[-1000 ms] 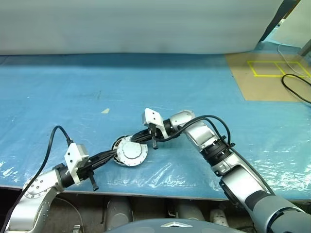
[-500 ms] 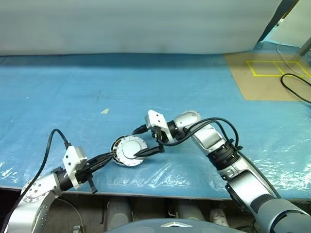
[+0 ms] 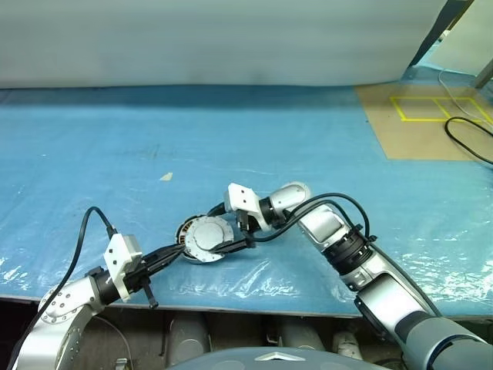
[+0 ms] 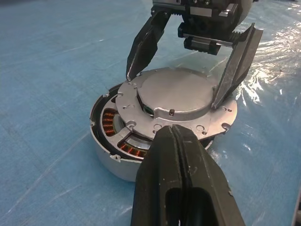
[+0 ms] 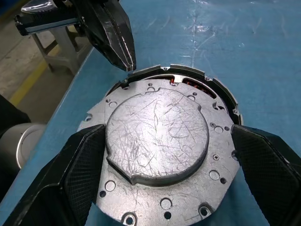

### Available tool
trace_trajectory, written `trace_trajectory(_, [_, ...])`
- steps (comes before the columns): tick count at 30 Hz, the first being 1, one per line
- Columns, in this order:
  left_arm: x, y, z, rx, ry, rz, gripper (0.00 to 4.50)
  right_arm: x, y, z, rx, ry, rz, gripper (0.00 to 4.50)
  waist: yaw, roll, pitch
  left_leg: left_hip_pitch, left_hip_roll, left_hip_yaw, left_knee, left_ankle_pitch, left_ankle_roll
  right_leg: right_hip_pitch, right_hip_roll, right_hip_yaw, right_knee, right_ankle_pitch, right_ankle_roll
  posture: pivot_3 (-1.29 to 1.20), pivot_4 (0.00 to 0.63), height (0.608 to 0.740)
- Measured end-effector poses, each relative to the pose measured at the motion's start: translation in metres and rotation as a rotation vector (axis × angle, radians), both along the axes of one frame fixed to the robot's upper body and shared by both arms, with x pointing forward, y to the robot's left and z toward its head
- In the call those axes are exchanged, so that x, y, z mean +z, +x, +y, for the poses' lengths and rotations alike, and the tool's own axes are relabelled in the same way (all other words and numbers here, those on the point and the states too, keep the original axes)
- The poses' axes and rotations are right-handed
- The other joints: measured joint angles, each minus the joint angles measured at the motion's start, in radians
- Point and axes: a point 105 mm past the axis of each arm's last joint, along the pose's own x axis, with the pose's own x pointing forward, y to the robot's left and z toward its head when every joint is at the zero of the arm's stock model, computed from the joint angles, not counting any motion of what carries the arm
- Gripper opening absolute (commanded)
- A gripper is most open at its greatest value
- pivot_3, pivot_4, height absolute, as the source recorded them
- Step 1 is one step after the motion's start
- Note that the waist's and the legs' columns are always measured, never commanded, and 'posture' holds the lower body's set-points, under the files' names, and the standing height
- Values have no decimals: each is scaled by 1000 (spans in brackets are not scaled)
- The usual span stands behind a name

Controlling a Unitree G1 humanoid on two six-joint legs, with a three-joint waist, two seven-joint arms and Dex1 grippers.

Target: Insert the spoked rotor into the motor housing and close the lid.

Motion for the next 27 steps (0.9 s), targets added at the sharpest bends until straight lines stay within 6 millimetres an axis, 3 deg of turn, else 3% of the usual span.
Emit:
trace_trajectory(4, [0,0,0,0,0,-1,0,-1,0,2,9,7,-13,4474,0,0,0,1,0,0,0,0,0,0,0,0,1,0,0,0,150,740])
trace_trajectory(7, [0,0,-1,-3,-1,-1,0,-1,0,2,11,8,-11,3865,0,0,0,1,0,0,1,0,0,1,0,0,1,0,0,0,150,740])
trace_trajectory(10, [1,2,-3,-9,-2,-6,0,-1,-1,2,13,10,1,2981,0,0,0,1,0,0,1,0,1,1,0,0,1,0,0,0,150,740])
trace_trajectory(27, [-1,7,-2,-6,-1,-17,0,2,-2,6,3,25,28,2964,0,0,0,1,0,0,1,0,0,1,0,0,1,0,0,0,150,740])
